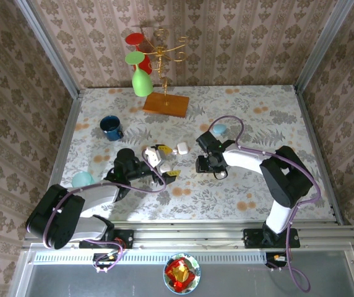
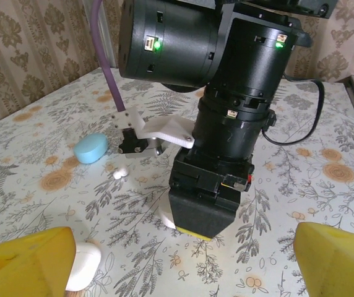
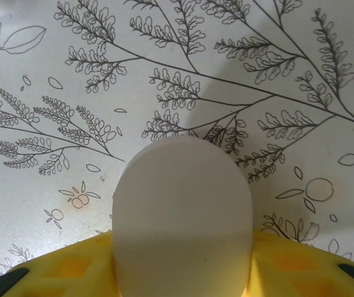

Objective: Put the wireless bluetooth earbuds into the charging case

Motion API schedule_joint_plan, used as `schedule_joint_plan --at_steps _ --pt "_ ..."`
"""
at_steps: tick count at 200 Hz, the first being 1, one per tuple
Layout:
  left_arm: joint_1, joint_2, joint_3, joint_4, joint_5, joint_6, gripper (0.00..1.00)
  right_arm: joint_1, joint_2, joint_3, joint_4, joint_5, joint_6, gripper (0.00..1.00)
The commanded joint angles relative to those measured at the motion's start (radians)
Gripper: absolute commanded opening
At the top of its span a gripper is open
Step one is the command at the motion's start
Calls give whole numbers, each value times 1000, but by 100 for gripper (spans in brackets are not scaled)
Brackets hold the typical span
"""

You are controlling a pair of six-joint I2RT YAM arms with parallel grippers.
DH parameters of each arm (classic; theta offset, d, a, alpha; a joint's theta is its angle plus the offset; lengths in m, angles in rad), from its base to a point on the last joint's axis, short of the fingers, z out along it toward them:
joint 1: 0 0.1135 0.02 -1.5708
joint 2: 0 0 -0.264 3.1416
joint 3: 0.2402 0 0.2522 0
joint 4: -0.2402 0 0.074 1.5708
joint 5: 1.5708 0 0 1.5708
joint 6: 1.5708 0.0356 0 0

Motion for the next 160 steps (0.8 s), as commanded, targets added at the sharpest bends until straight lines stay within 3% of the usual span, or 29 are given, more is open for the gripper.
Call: schedule_joint_plan --at_steps 1,67,86,115,160 --pt "-5 -21 -15 -24 -102 25 92 19 17 10 27 -31 28 53" --pt "-16 -69 -38 -7 -453 -74 100 28 -16 -26 169 -205 104 59" --pt "-27 -72 -34 -32 -581 -133 100 27 -46 -23 146 -181 106 59" --pt "-80 -80 48 -223 -700 -214 100 3 -118 -55 109 -114 91 60" --pt "-206 -3 177 -417 -888 -272 96 -149 -309 -202 146 -44 87 61"
